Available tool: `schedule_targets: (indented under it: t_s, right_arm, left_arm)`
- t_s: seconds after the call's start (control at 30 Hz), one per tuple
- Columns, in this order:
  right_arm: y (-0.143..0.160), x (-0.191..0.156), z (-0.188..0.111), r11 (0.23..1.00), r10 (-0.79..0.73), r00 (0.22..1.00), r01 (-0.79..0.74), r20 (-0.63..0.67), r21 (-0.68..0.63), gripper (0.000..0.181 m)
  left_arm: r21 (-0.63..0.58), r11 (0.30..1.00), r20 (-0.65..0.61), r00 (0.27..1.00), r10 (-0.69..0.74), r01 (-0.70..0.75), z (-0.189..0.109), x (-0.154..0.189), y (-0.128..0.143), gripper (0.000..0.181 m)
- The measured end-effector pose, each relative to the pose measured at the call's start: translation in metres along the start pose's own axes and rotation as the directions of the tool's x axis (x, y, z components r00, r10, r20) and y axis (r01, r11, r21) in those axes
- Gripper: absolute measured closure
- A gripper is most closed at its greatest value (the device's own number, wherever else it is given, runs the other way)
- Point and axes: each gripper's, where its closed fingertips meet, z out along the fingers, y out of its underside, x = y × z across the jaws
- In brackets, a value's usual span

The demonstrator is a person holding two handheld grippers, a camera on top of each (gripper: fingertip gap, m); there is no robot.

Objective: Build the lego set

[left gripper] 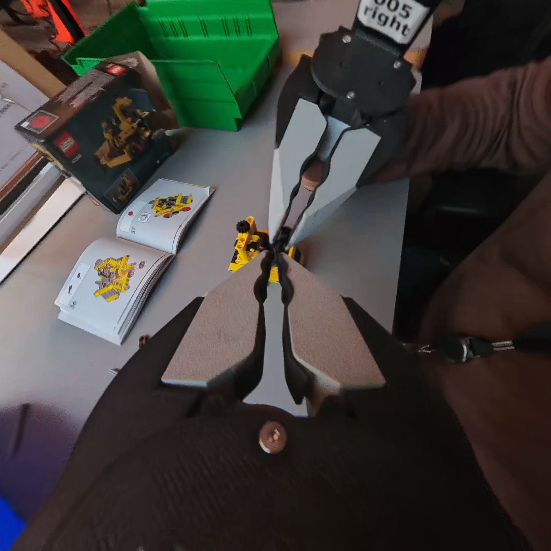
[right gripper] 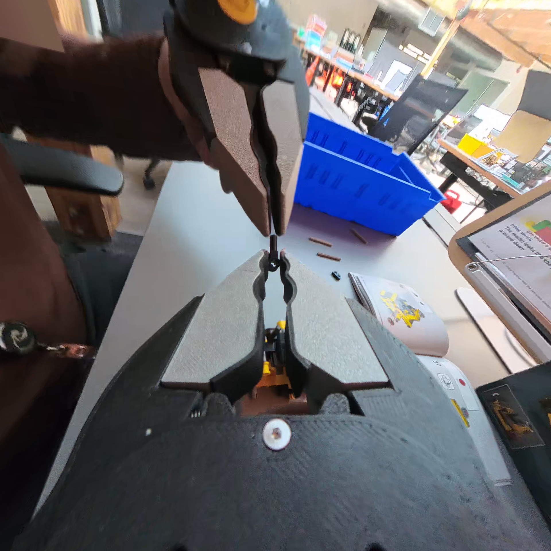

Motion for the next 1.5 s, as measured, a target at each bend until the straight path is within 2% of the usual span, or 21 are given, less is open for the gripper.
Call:
schedule_targets:
  t_s: [0.03,0.1,0.17,0.27,0.43,0.57,0.7,0.93,1.13,1.23,1.3,1.37,1.5]
  right_arm:
    - [-0.006,0.002,-0.004,0.998,0.034,0.999,-0.034,0.012,0.043,0.178]
    - [-0.016,0.003,-0.01,0.988,0.098,0.994,-0.104,0.053,0.116,0.177]
    - [-0.018,0.002,-0.009,0.98,0.14,0.987,-0.15,0.081,0.131,0.177]
    - [-0.019,-0.001,-0.005,0.972,0.171,0.979,-0.186,0.109,0.146,0.177]
    - [-0.016,-0.003,-0.001,0.97,0.182,0.976,-0.198,0.117,0.142,0.177]
    - [-0.016,-0.001,-0.003,0.973,0.165,0.98,-0.179,0.108,0.148,0.177]
    - [-0.018,0.005,-0.008,0.974,0.152,0.985,-0.164,0.088,0.158,0.177]
    - [-0.021,0.03,-0.03,0.968,0.158,0.987,-0.158,0.015,0.197,0.178]
    - [-0.018,0.037,-0.035,0.969,0.156,0.988,-0.151,-0.01,0.193,0.177]
    - [-0.014,0.039,-0.034,0.966,0.188,0.982,-0.185,0.0,0.181,0.178]
    - [-0.012,0.038,-0.033,0.956,0.232,0.972,-0.234,0.03,0.178,0.177]
    - [-0.008,0.039,-0.031,0.945,0.277,0.96,-0.281,0.05,0.165,0.178]
    - [-0.008,0.039,-0.031,0.921,0.338,0.935,-0.352,0.102,0.168,0.177]
  left_arm:
    - [0.029,0.999,0.0,0.999,-0.039,0.039,-0.005,-0.003,0.001,0.181]
    - [0.108,0.988,-0.021,0.993,-0.113,0.114,-0.009,-0.004,0.001,0.178]
    - [0.211,0.962,-0.054,0.984,-0.168,0.175,-0.012,-0.002,-0.006,0.172]
    - [0.294,0.939,-0.054,0.984,-0.168,0.177,-0.011,0.001,-0.014,0.17]
    - [0.305,0.939,-0.08,0.987,-0.14,0.158,-0.002,0.005,-0.015,0.181]
    - [0.326,0.92,-0.151,0.973,-0.177,0.218,-0.003,0.005,-0.018,0.178]
    - [0.356,0.897,-0.212,0.958,-0.194,0.26,-0.004,0.002,-0.031,0.179]
    - [0.348,0.915,-0.226,0.965,-0.131,0.206,0.016,-0.007,-0.062,0.179]
    - [0.323,0.934,-0.198,0.976,-0.092,0.154,0.026,-0.012,-0.065,0.181]
    - [0.325,0.933,-0.157,0.981,-0.11,0.156,0.022,-0.023,-0.06,0.168]
    - [0.339,0.927,-0.131,0.984,-0.119,0.158,0.02,-0.028,-0.057,0.166]
    - [0.341,0.933,-0.087,0.992,-0.091,0.115,0.021,-0.029,-0.052,0.17]
    - [0.291,0.957,-0.041,0.999,0.016,-0.004,0.026,-0.019,-0.04,0.16]
